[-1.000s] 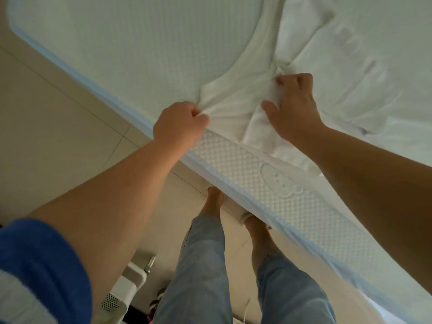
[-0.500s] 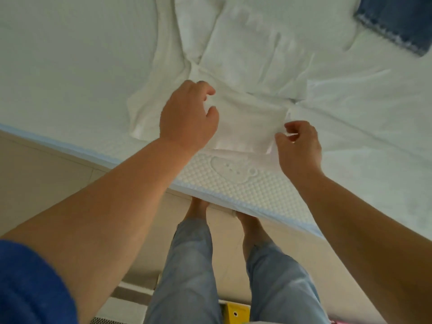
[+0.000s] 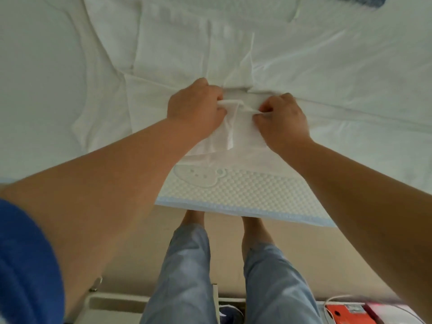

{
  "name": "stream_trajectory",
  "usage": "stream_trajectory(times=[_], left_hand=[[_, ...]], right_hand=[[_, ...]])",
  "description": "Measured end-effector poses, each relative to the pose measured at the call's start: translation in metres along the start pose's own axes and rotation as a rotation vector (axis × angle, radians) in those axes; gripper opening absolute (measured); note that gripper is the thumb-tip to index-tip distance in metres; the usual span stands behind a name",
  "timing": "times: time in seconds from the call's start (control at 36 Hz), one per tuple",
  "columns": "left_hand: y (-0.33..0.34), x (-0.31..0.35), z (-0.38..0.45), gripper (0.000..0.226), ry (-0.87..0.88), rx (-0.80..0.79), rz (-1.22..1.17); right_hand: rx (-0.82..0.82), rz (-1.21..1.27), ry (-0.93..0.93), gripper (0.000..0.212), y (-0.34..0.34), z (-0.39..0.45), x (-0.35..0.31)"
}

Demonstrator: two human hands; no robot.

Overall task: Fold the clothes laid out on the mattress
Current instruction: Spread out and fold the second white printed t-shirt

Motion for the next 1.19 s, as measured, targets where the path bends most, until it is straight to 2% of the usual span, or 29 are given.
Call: stream_trajectory(times=[0.06, 0.17, 0.31, 0.42, 0.5, 0.56, 0.64, 0.75, 0.81, 0.89, 0.94, 1.0, 1.08, 1.14, 1.19], left_hand=[[-0.001, 0.0, -0.003, 0.018, -0.024, 0.056, -0.019], [-0.004, -0.004, -0.011, 0.028, -0.174, 0.179, -0.083], [-0.016, -0.006, -0.01, 0.027, -0.232, 0.32, -0.222], [-0.023, 0.001, -0.002, 0.034, 0.014, 0.321, -0.16], [-0.008, -0.002, 0.007, 0.046, 0.125, 0.146, -0.054], [0.001, -0.011, 0.013, 0.046, 0.102, 0.095, 0.0], [0.001, -0.017, 0.016, 0.04, 0.096, 0.14, -0.008], [-0.01, -0.02, 0.023, 0.037, 0.05, 0.287, -0.015], [-0.006, -0.026, 0.03, 0.044, 0.014, 0.224, 0.074], [0.007, -0.036, 0.037, 0.071, -0.032, 0.048, 0.145], [0.011, -0.037, 0.04, 0.078, -0.034, -0.007, 0.15], [0.011, -0.035, 0.041, 0.084, -0.034, -0.032, 0.156], [0.004, -0.03, 0.039, 0.075, 0.035, 0.054, 0.116], [0.0, -0.029, 0.039, 0.063, 0.122, 0.137, 0.124], [0.002, -0.036, 0.043, 0.063, 0.132, 0.112, 0.177]], right_hand=[[0.037, 0.048, 0.008, 0.006, -0.001, 0.001, 0.0], [0.068, 0.153, 0.03, 0.024, -0.006, -0.001, -0.001], [0.082, 0.273, 0.018, 0.038, -0.013, 0.007, -0.018], [-0.023, 0.509, 0.179, 0.039, -0.007, 0.024, -0.034], [-0.109, 0.638, 0.296, 0.019, -0.001, 0.032, -0.035], [-0.136, 0.596, 0.259, 0.005, -0.001, 0.034, -0.034], [-0.184, 0.472, 0.175, 0.014, 0.001, 0.033, -0.035], [-0.207, 0.204, 0.093, 0.022, 0.002, 0.036, -0.042], [-0.19, 0.134, 0.117, 0.021, -0.001, 0.042, -0.043], [-0.157, 0.01, 0.118, 0.018, -0.009, 0.046, -0.042], [-0.072, -0.029, 0.087, 0.014, -0.015, 0.044, -0.04], [0.102, 0.073, 0.011, 0.011, -0.024, 0.038, -0.045], [0.368, 0.222, -0.427, 0.019, -0.038, 0.02, -0.078], [0.329, 0.166, -0.631, 0.032, -0.026, 0.017, -0.092], [0.122, -0.059, -0.646, 0.049, -0.002, 0.026, -0.09]])
Point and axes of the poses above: each hand's wrist, its own z-axis towards the middle knuckle, its own y-axis out of the palm, x = y × z, the point moved 5 cm from there along z, towards the middle knuckle, and after that the axes turned 13 degrees about x, right-handed, at the moved point
